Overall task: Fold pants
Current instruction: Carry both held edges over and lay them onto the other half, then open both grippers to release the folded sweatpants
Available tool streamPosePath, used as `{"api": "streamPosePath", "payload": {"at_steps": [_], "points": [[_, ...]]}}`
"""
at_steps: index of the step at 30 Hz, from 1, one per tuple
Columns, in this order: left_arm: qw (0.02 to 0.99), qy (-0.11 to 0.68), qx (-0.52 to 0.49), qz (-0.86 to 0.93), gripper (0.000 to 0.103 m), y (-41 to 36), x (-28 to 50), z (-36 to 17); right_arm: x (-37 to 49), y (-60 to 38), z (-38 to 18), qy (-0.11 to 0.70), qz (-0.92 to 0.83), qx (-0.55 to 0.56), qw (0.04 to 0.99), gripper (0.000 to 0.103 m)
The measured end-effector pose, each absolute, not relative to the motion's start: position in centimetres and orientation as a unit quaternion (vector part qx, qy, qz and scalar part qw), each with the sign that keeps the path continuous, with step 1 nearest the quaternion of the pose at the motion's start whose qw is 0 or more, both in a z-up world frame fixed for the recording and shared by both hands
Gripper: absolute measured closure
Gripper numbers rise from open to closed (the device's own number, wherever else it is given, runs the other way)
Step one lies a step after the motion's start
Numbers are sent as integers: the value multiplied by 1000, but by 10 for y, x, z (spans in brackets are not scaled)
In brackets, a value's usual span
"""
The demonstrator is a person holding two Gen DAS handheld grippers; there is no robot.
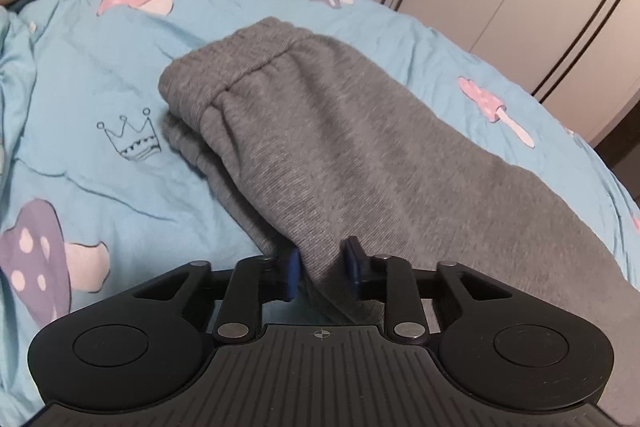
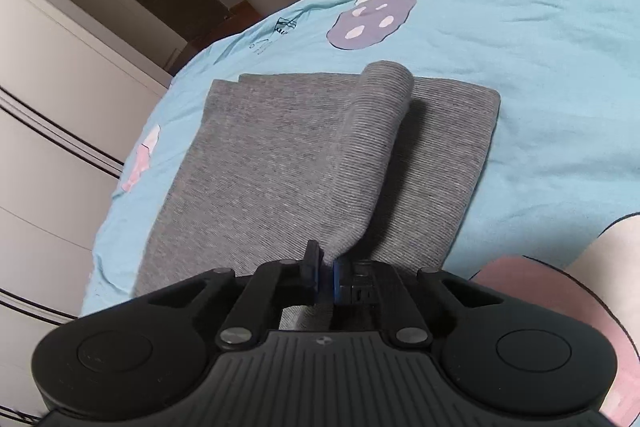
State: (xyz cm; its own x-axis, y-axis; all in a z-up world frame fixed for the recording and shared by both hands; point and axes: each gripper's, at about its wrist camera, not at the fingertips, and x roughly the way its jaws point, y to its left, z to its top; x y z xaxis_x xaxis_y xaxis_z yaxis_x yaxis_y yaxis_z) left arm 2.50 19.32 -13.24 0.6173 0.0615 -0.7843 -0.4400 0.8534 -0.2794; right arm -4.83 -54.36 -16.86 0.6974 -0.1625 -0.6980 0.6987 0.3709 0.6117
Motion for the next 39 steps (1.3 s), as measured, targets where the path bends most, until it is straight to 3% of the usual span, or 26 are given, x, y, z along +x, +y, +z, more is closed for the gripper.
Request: {"api": "streamPosePath", "payload": {"at_steps": [8, 11, 15, 18, 21, 23, 24, 32, 34, 35, 36, 39], "points": [[876, 395, -238, 144, 87, 197, 13, -123, -89, -540, -135, 188, -271, 475, 816, 100], [871, 412, -222, 147, 86, 194, 16, -133, -83, -550, -151, 225, -275, 473, 806, 100], [878, 408, -202, 148, 83, 188, 18, -131, -71, -553, -169, 245, -265, 476, 802, 90], [876, 412, -201, 150, 81, 188, 19, -132, -59, -557, -175, 244, -263, 487, 796, 72], [873, 415, -206, 151, 80, 189, 21, -134, -50, -561, -177, 233, -263, 498, 793, 69], [869, 418, -213, 156, 80, 191, 23, -137, -43, -563, -178, 243, -275, 489, 791, 81], [870, 416, -216, 155, 80, 192, 22, -137, -41, -564, -177, 250, -282, 485, 789, 98], [871, 419, -208, 152, 81, 192, 19, -135, -75, -546, -140, 186, -307, 440, 823, 99], [869, 425, -200, 156, 75, 191, 20, -136, -65, -552, -162, 239, -331, 428, 806, 99], [870, 426, -192, 158, 68, 190, 19, -135, -60, -555, -176, 272, -343, 425, 793, 98], [871, 426, -182, 164, 59, 189, 17, -132, -61, -555, -181, 268, -342, 420, 797, 100], [885, 411, -141, 169, 50, 182, 6, -115, -62, -545, -164, 266, -351, 375, 816, 97]]}}
